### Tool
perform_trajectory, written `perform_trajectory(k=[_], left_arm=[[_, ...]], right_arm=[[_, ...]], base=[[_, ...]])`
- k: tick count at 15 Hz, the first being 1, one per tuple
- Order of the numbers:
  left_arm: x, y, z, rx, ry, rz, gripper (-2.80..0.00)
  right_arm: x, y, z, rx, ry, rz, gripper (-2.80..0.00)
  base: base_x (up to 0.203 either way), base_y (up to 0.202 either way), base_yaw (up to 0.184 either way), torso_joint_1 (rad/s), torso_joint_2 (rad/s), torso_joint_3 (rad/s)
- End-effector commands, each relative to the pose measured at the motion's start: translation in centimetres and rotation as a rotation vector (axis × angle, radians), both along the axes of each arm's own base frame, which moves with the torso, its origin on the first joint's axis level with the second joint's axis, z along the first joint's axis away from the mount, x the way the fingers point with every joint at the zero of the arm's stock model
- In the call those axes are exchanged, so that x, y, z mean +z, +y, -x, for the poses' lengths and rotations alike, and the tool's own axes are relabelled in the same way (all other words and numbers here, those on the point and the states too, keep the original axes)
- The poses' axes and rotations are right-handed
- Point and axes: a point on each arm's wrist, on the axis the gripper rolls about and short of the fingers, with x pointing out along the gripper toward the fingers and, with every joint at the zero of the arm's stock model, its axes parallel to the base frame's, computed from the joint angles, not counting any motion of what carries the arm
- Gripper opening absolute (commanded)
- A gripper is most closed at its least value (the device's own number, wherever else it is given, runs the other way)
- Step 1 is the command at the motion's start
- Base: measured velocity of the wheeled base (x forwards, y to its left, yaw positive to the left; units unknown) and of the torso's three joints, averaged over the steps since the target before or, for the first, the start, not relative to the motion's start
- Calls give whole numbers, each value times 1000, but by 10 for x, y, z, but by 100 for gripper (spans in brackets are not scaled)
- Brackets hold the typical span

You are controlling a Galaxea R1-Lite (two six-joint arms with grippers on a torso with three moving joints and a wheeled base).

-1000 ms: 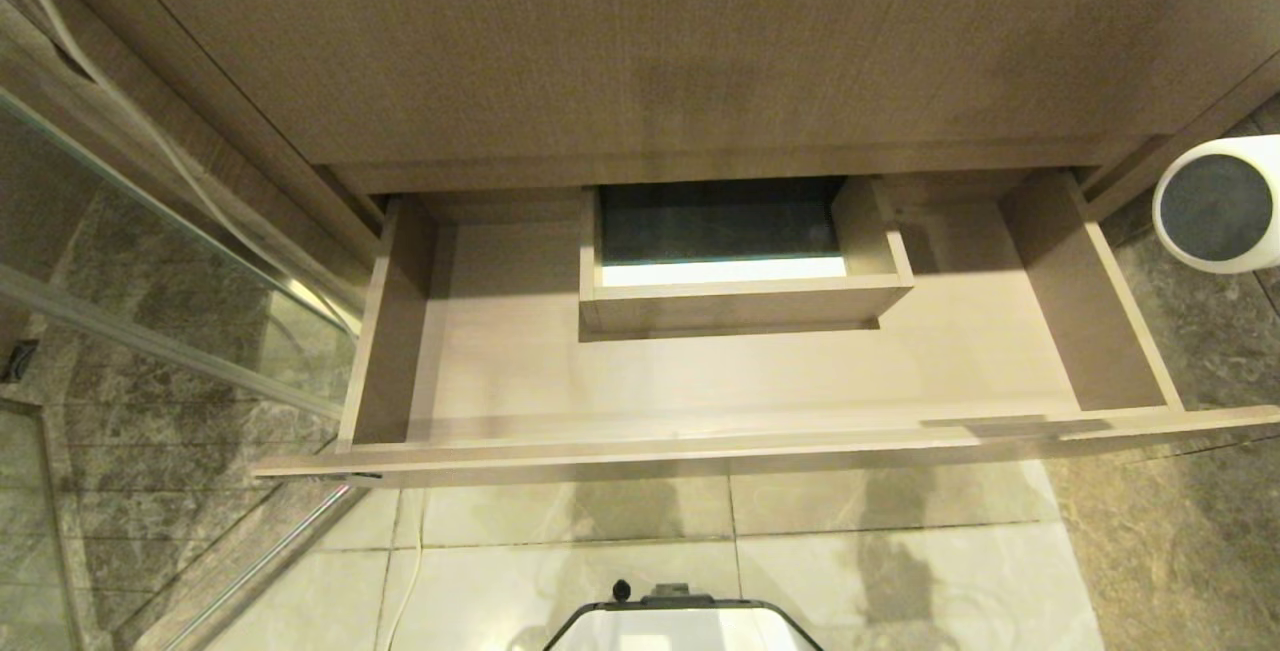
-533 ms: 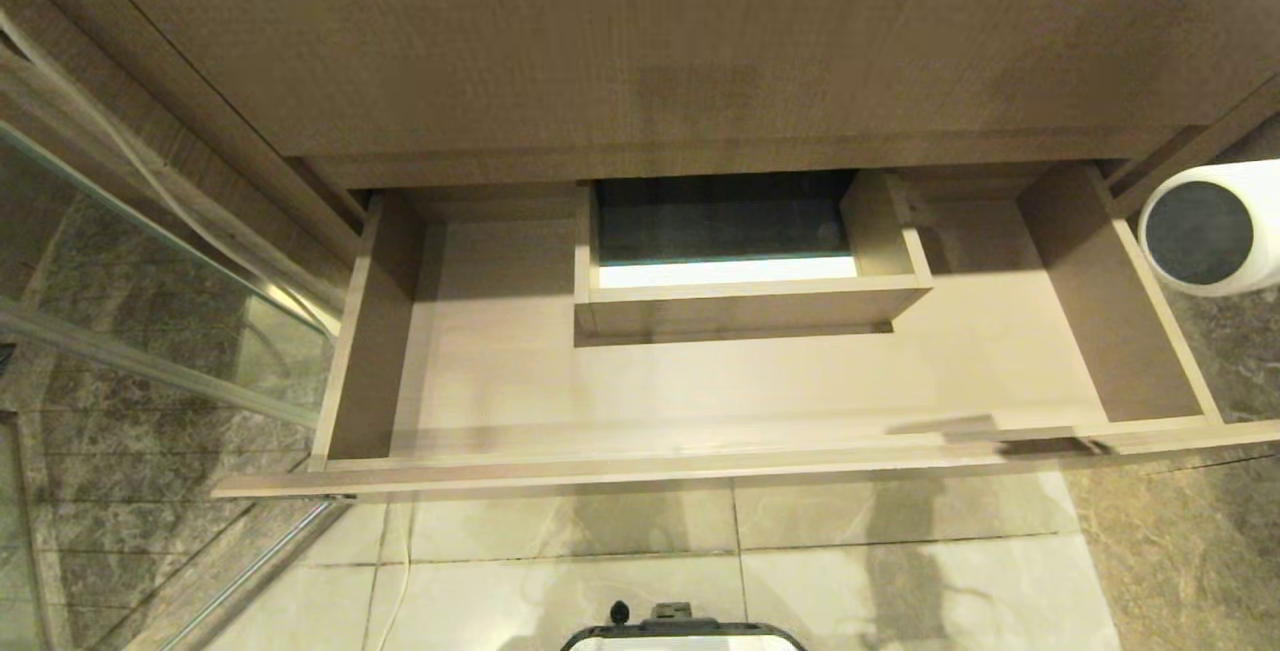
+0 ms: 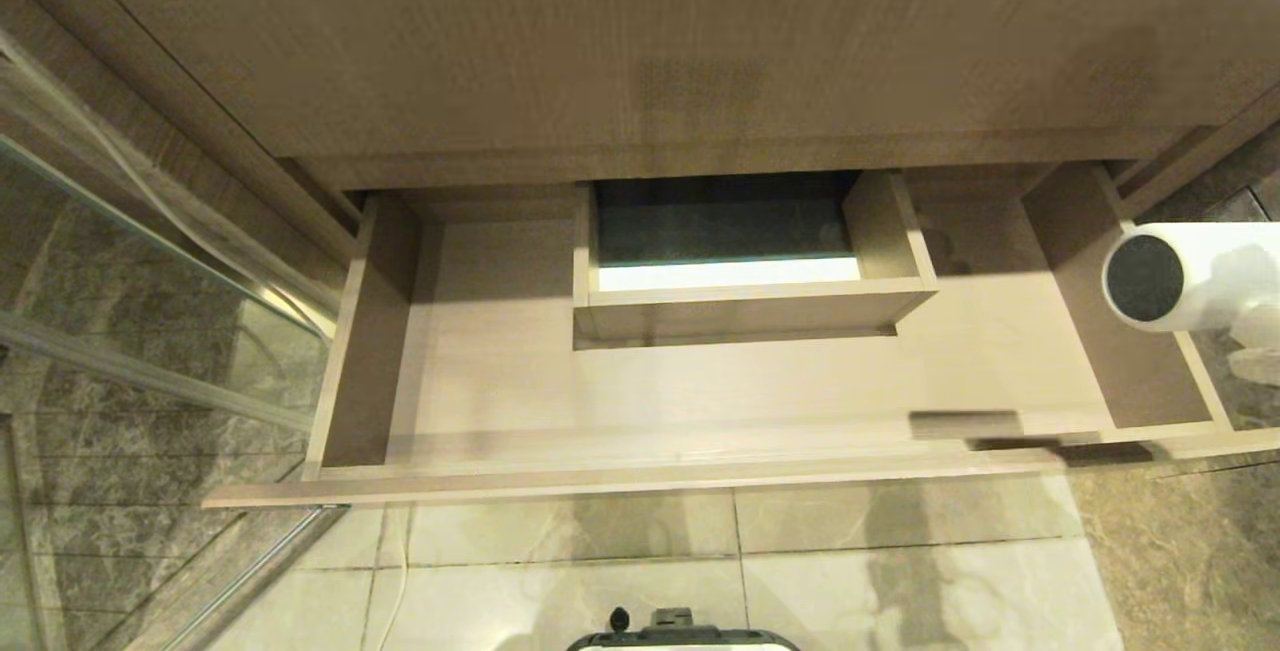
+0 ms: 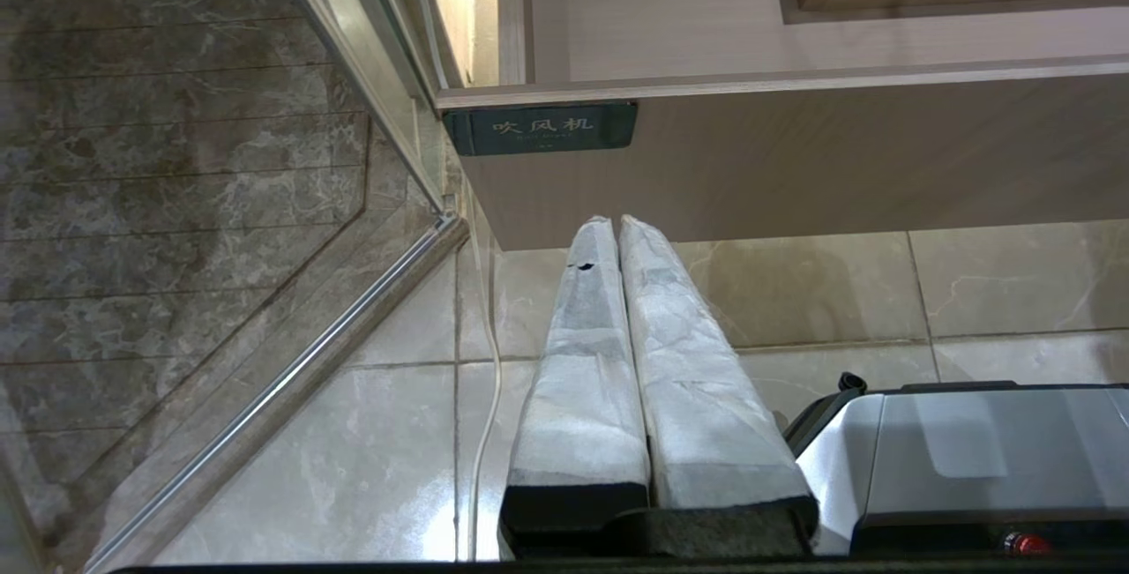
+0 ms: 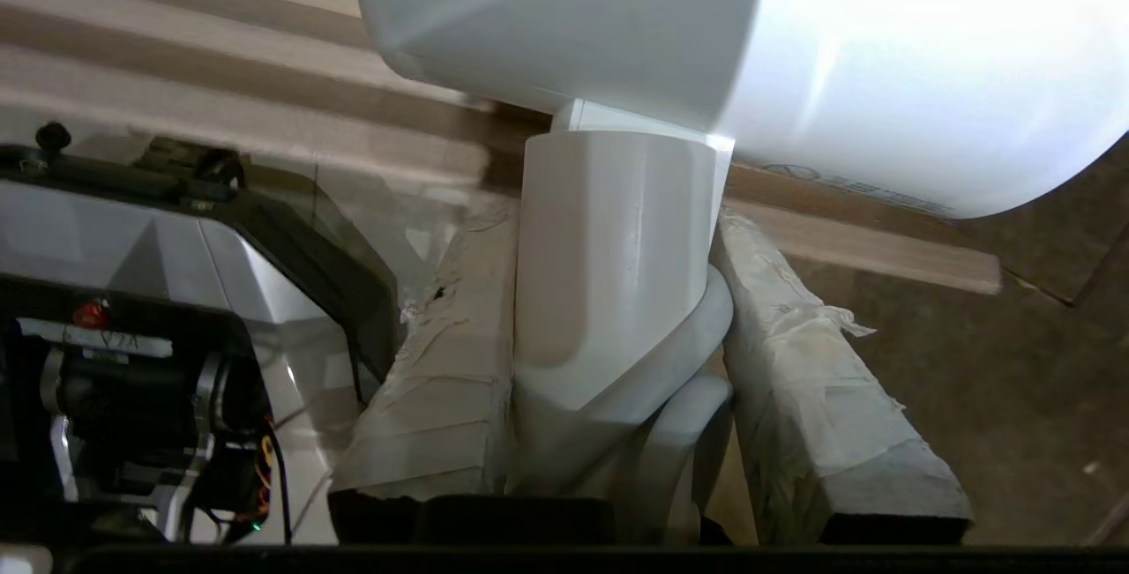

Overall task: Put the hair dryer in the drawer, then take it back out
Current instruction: Put it into the drawer

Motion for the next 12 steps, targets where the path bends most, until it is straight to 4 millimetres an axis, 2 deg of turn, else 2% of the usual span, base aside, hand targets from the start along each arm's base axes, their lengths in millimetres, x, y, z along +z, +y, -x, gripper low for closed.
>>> perform_trajectory(k=[1,8,10,12], left_arm=[[0,0,0,-1,1,1,-280],[0,0,0,-1,1,0,-280],[0,0,0,-1,1,1,-280],[0,0,0,-1,1,0,-280]], right_arm=[[-24,-5,-48,-38,97,-19,-280],[-99,-14,-200,-117,6,-112,-280],[-98,-19,-231,-123,-92,-131,-280],[-89,-29,-251,-124,-185,-135,-280]], base=[[0,0,0,0,0,0],[0,0,0,0,0,0],[0,0,0,0,0,0],[0,0,0,0,0,0]])
